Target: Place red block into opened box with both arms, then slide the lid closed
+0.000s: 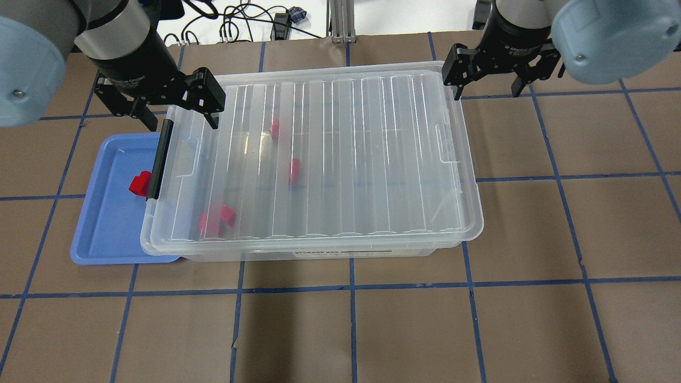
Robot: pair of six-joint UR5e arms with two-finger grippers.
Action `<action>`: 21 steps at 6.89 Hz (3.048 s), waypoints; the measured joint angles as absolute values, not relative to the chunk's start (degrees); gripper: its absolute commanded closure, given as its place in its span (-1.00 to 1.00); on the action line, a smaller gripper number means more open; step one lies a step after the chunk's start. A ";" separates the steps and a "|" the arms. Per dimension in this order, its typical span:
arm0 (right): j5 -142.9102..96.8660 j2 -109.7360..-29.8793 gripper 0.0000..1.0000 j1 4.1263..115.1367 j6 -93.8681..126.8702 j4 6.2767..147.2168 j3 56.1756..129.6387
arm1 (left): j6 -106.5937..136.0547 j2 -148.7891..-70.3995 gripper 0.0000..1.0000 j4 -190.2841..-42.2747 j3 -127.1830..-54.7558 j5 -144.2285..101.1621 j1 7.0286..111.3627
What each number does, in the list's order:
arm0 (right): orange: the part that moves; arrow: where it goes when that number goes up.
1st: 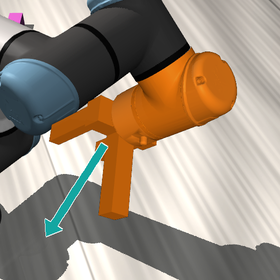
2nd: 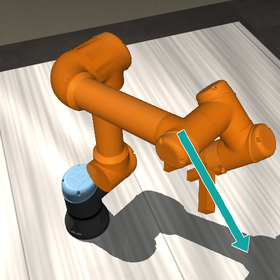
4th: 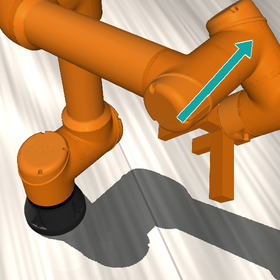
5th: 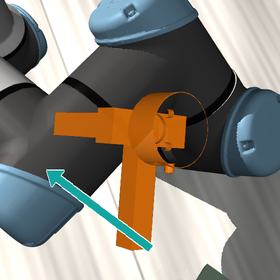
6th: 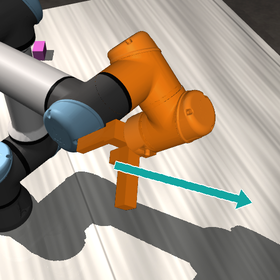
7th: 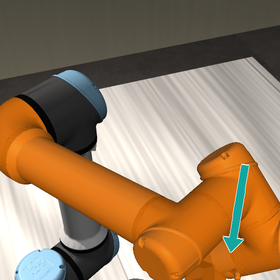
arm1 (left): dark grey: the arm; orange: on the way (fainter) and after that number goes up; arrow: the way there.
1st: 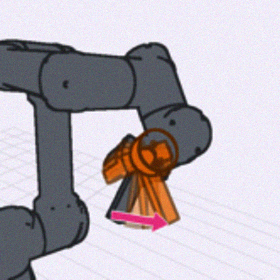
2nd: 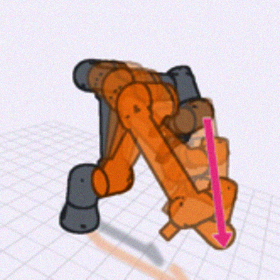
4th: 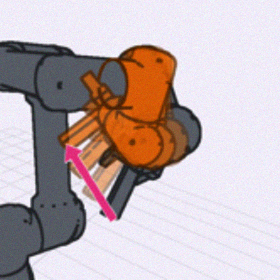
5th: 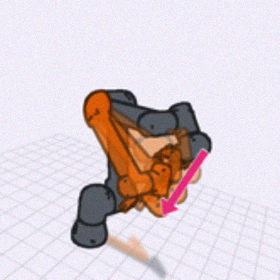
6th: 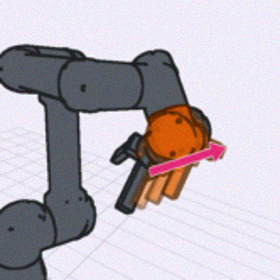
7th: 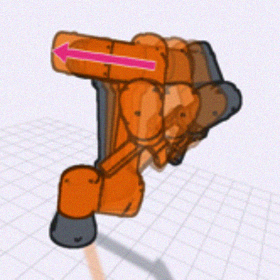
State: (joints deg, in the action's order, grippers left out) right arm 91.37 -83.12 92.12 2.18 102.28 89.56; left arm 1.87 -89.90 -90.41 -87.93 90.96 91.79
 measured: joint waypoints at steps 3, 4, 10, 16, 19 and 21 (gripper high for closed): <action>91.79 -81.39 -1.00 92.19 1.70 115.90 100.85 | 1.92 -90.21 -1.00 -90.38 -87.88 91.00 91.90; 91.89 -81.22 -1.00 92.14 1.68 117.14 101.89 | 1.93 -90.22 -1.00 -90.39 -87.93 90.99 91.94; 103.87 -81.16 -1.00 90.29 1.89 116.64 102.74 | 1.93 -90.27 -1.00 -90.33 -88.19 91.14 91.95; 104.78 -81.85 -1.00 78.34 1.73 112.57 102.74 | 1.90 -90.56 -1.00 -90.38 -87.67 91.38 91.75; 104.44 -81.95 -1.00 74.69 1.67 111.24 102.63 | -2.66 -90.74 -1.00 -90.89 -87.19 91.86 89.65; 104.28 -82.48 -1.00 74.41 1.65 109.88 102.23 | -14.43 -91.21 -1.00 -90.90 -88.00 91.44 80.51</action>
State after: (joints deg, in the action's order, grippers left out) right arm 104.28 -82.48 74.41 1.65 109.88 102.23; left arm -14.43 -91.21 -90.90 -88.00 91.44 80.51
